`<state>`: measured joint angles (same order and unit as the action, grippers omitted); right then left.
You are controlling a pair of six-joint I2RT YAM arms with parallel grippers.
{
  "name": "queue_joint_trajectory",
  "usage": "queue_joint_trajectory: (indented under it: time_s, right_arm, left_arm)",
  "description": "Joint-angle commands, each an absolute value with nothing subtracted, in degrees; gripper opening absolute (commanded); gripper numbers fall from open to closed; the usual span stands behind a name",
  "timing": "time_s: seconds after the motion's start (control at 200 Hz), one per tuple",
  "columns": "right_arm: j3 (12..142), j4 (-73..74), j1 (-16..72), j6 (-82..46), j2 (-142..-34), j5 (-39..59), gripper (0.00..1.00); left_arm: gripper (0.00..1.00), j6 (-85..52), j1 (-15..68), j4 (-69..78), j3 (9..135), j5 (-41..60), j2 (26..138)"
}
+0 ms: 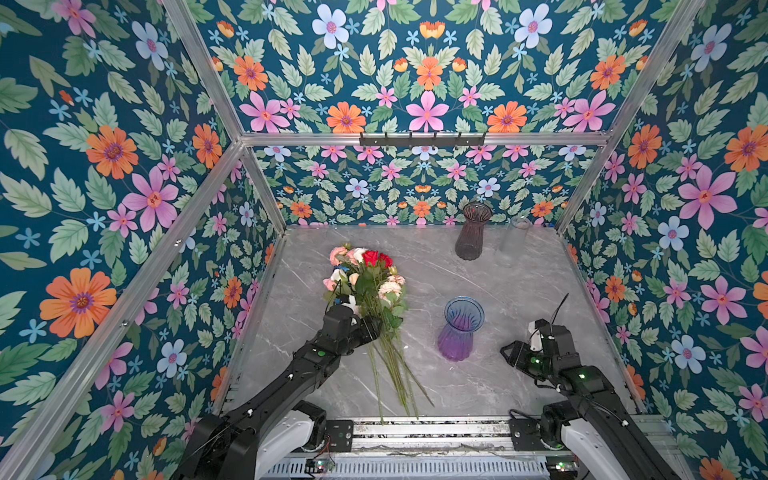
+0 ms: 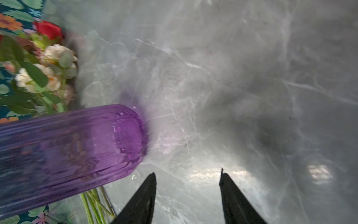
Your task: Arrange the flowers into the vase
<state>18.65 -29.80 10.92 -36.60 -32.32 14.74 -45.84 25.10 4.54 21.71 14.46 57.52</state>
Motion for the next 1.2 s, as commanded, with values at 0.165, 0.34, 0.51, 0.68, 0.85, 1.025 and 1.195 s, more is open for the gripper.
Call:
queue_joint_trajectory:
  time_s: [0.165, 0.34, 0.51, 0.68, 0.85, 1.025, 1.195]
  right_arm:
    - [16.8, -27.0, 11.0, -35.9, -25.4, 14.4, 0.55]
    - [16.9, -27.1, 11.1, -35.8, -25.7, 14.6, 0.55]
    - [16.7, -26.9, 11.0, -35.8, -25.5, 15.3, 0.49]
    - [16.7, -26.9, 11.0, -35.8, -25.4, 15.4, 0.49]
    - [16.5, -27.2, 11.0, -35.9, -24.7, 15.1, 0.48]
    - [16.4, -27.2, 11.0, -36.0, -24.3, 15.2, 0.48]
    - [16.5, -27.0, 11.0, -35.9, -24.4, 15.5, 0.48]
  left_arm:
    - [0.52, -49.5, 23.4, 11.2, 20.6, 18.6, 61.6]
    - [0.37, -48.8, 21.3, 15.1, 20.1, 20.2, 66.6]
    - [0.14, -48.4, 20.0, 19.9, 19.6, 22.2, 67.1]
    - [0.2, -46.9, 19.6, 19.2, 21.1, 23.1, 66.7]
    - [0.19, -46.9, 19.3, 19.7, 21.5, 23.9, 69.5]
    - [0.3, -49.8, 19.1, 23.0, 20.3, 25.1, 70.4]
    - [0.4, -51.6, 19.2, 22.7, 18.4, 24.2, 65.1]
